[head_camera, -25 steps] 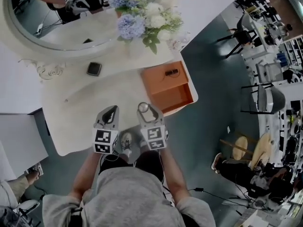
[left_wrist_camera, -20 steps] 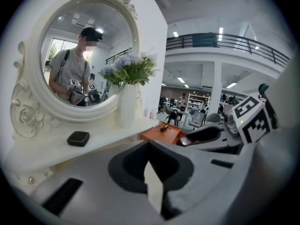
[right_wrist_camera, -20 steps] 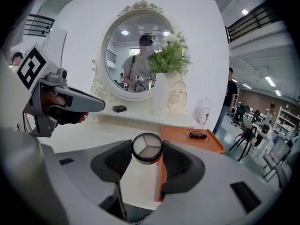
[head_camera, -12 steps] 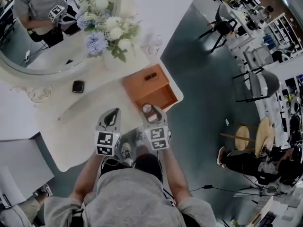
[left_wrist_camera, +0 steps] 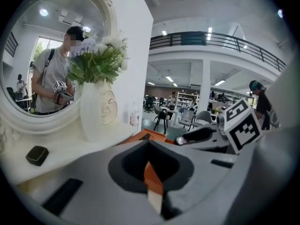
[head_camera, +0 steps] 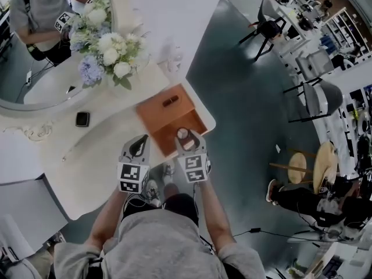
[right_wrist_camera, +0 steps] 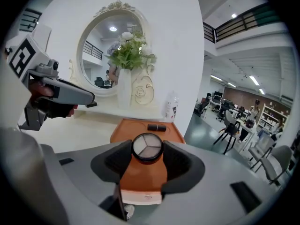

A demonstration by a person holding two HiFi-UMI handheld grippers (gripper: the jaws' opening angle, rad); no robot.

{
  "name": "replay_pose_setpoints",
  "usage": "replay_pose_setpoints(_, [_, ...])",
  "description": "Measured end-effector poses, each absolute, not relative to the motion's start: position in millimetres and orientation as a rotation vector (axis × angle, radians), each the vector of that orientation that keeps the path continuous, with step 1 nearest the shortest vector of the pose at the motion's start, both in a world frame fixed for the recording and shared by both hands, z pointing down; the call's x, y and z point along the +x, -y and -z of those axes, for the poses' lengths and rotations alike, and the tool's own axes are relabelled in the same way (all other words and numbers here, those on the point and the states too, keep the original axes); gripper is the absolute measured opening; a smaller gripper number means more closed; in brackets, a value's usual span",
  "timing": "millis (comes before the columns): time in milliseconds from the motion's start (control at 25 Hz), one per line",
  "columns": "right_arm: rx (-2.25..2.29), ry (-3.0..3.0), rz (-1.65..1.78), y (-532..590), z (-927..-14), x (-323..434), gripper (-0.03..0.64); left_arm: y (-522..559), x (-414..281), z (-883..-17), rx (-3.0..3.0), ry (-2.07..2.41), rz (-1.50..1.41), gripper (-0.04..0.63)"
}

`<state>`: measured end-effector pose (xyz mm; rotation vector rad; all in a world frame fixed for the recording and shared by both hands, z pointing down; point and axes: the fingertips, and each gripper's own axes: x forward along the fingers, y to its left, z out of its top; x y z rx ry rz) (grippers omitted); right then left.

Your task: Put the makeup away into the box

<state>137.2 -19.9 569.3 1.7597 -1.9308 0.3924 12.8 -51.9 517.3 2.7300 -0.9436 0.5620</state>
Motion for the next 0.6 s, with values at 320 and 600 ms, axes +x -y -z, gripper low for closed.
replay_pose_setpoints(320, [1.678,1.892,-0.484,48.3,-610.9,180.5,0.219,75.7,55.2,-542.2,2.683,0.944,-0.630,0.000])
replay_pose_setpoints(600, [1.557,1.856,-0.544,73.2,-650.4,199.6,0.219,94.6,77.6,-570.4,2.623,0.950,-0.701,0.001])
